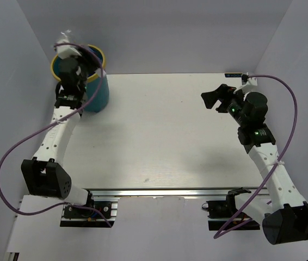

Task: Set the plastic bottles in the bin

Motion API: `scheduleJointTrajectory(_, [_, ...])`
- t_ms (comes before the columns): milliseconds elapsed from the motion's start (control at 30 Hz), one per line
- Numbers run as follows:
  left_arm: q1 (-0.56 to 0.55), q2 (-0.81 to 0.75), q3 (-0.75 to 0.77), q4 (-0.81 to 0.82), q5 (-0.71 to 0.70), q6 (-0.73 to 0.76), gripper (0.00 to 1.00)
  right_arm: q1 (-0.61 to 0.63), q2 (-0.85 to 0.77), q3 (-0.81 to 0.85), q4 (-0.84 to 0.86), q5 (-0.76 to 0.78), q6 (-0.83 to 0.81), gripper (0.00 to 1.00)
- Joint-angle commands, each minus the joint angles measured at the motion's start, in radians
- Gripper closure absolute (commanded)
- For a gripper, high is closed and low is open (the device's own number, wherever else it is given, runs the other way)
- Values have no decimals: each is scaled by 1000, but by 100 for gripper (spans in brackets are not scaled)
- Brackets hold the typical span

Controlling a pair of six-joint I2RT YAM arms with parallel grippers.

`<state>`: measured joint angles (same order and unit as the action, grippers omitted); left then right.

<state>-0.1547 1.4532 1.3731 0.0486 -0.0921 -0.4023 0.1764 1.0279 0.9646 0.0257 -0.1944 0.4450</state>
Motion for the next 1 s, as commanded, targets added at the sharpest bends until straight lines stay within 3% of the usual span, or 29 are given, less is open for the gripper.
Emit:
scheduleJointTrajectory(0, [64, 31, 137, 23, -345, -19, 77, -8, -26, -15, -15, 69, -61, 11])
scheduleJointTrajectory(67, [145, 133, 280, -19, -341, -59, 77, -9, -32, -21, -9, 61, -66, 11])
scheduleJointTrajectory(167, [221, 275, 430, -44, -307, -141, 68, -11, -25, -12, -24, 55, -78, 11])
scheduleJointTrajectory(200, [225, 306, 454, -44, -308, -151, 62, -12, -22, -7, -24, 55, -80, 11])
scheduleJointTrajectory(233, [225, 335, 478, -44, -320, -147, 45, -12, -22, -1, -24, 53, -83, 11])
scheduleJointTrajectory(400, [230, 490, 647, -140, -380, -141, 18, -14, -34, 3, -58, 53, -100, 11])
scheduleJointTrajectory(500, [230, 489, 653, -164, -342, -135, 2, -14, -48, -1, -61, 82, -101, 11])
scheduleJointTrajectory(800, [230, 299, 610, -201, -227, -127, 2, -15, -52, -26, -55, 76, -94, 11])
scheduleJointTrajectory(967, [228, 133, 542, -360, -95, -153, 2, -17, -72, -75, -59, 127, -51, 11])
